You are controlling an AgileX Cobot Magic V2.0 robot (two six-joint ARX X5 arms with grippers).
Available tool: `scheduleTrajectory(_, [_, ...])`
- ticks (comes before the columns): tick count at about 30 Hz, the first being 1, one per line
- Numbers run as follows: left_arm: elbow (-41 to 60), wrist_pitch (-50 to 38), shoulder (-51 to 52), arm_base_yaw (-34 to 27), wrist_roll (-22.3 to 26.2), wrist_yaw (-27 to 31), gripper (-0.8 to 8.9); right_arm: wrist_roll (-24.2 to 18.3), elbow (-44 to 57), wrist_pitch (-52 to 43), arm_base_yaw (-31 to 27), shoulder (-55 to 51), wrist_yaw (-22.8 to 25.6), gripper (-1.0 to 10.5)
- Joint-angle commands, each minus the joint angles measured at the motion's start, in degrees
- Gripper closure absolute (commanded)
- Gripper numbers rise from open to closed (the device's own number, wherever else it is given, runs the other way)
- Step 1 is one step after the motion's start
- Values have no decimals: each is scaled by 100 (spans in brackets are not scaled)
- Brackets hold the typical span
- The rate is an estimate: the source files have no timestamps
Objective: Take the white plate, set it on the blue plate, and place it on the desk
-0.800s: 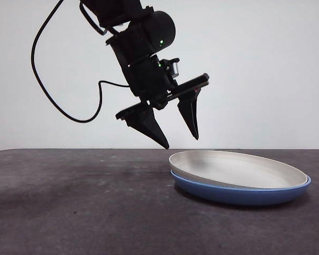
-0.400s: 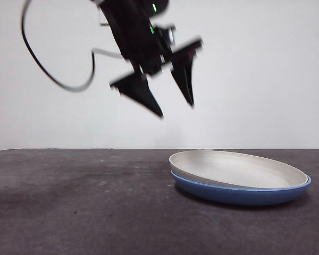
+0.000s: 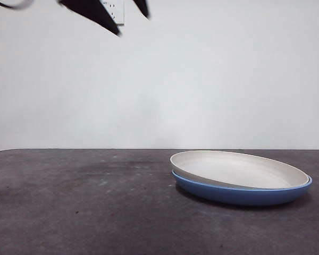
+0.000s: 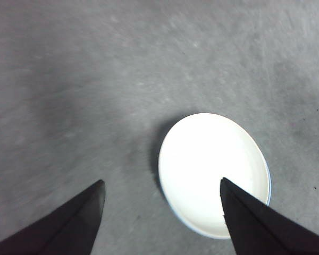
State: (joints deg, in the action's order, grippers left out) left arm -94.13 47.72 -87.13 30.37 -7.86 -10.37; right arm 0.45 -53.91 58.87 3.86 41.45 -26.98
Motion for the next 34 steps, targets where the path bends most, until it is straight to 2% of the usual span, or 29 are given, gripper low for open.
scheduleTrajectory(1, [431, 68, 483, -90, 216, -11, 465, 61, -120, -52, 20, 39, 2, 517])
scheduleTrajectory(4, [1091, 59, 1082, -195, 299, -247, 465, 61, -120, -55, 20, 39, 4, 517])
scheduleTrajectory(8, [2426, -61, 2096, -212, 448, -1008, 466, 63, -120, -55, 20, 42, 2, 517])
scheduleTrajectory(10, [3045, -111, 2468, -212, 444, -1596, 468, 66, -120, -50, 20, 42, 2, 517])
scheduleTrajectory(13, [3499, -98, 2771, -212, 564, -2262, 470, 63, -120, -48, 20, 44, 2, 517])
scheduleTrajectory(18, [3512, -177, 2839, -212, 564, -2269, 470, 216, -120, -48, 20, 44, 31, 517])
scheduleTrajectory(24, [3512, -278, 2839, -212, 566, -2269, 470, 584, -120, -55, 20, 273, 538, 517])
scheduleTrajectory(30, [3512, -271, 2839, -212, 566, -2267, 470, 590, -116, -330, 13, 1097, 898, 517])
scheduleTrajectory(34, [3512, -267, 2839, -212, 564, -2267, 470, 595, -116, -813, 13, 1912, 905, 518])
